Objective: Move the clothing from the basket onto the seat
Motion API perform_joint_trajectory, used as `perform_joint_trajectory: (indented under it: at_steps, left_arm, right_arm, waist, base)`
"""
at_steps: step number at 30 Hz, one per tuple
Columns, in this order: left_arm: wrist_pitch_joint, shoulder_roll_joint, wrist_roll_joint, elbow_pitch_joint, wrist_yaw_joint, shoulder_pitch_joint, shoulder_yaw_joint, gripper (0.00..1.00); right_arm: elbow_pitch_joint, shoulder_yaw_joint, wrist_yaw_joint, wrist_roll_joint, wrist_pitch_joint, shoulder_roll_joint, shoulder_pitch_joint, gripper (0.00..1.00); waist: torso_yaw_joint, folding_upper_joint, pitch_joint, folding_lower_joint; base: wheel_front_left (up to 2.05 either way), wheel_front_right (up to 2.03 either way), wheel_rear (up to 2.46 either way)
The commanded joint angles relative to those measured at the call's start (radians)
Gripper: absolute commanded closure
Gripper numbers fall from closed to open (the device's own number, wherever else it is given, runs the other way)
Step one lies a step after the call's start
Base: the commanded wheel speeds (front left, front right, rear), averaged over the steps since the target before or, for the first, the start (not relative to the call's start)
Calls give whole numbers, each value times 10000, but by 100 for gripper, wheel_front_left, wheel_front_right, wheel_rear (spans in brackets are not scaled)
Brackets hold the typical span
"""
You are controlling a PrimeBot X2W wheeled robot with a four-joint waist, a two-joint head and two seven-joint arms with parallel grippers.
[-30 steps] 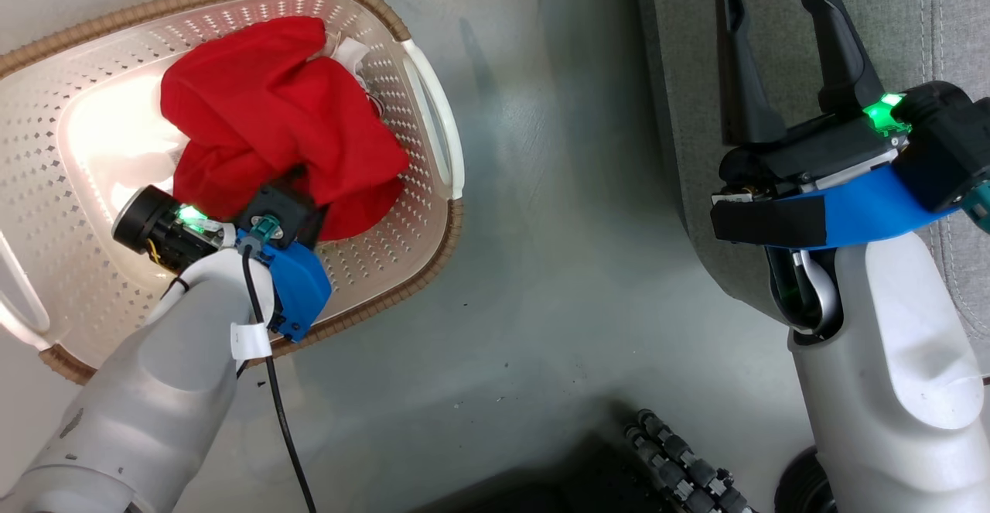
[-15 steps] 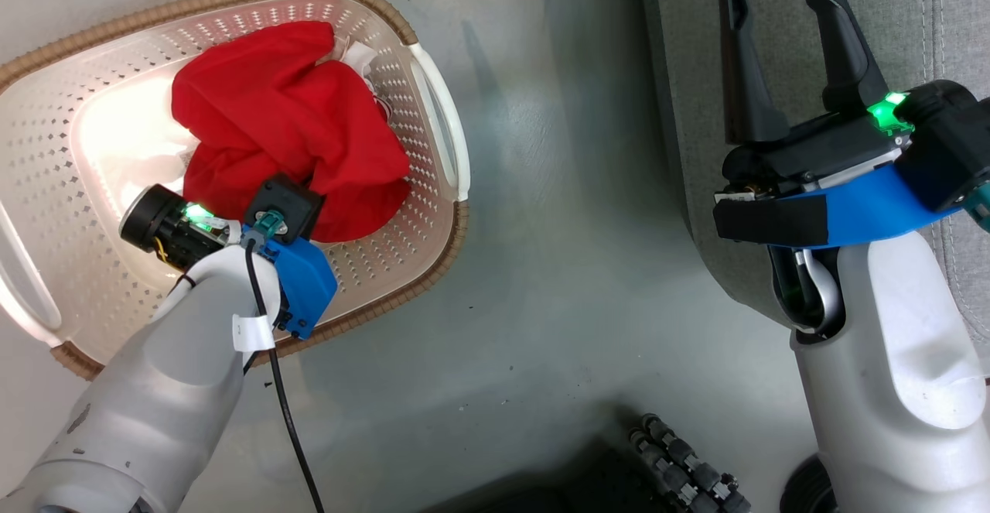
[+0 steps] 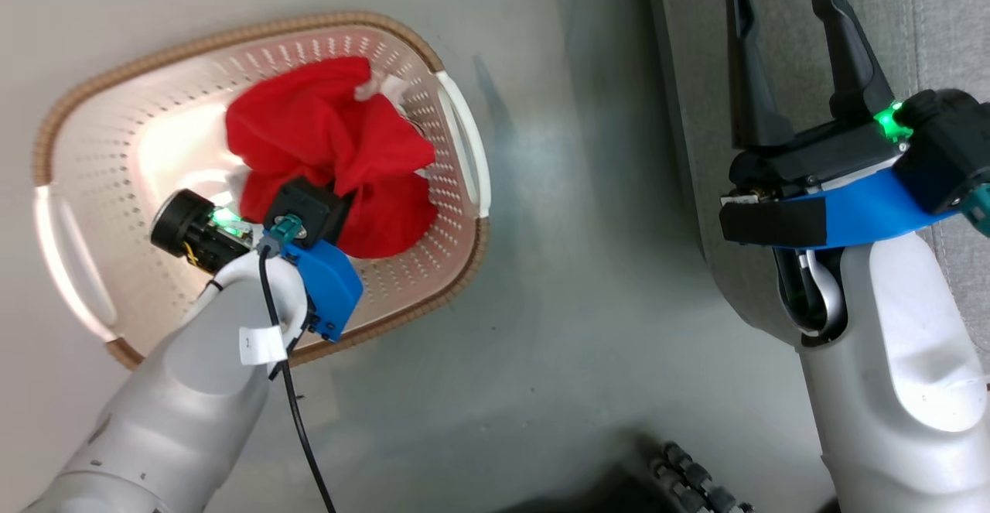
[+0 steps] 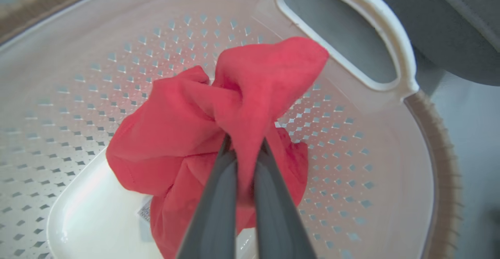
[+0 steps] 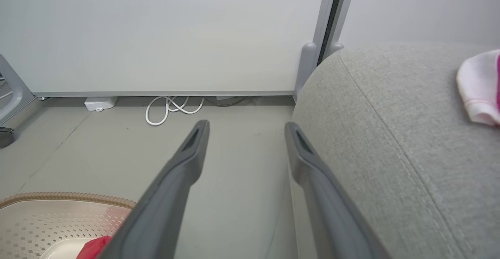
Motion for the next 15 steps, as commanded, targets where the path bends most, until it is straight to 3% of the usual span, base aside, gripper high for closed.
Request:
perform_joint_trajectory:
  at_steps: [1,15]
  left_arm:
    - [-47,-15,-7,-117,36,105,105,100]
    - [-48,-605,310,-1831,-163,1530,828,100]
  right_arm:
    - [33,-32,-1,-79,-36,16,139,0]
    - [675,-492,1,-579,-28,13,1378,0]
  waist:
    - [254,0,-381,0]
    - [1422,0,-3511,0]
  base:
    - [0,0,0]
    - [0,0,0]
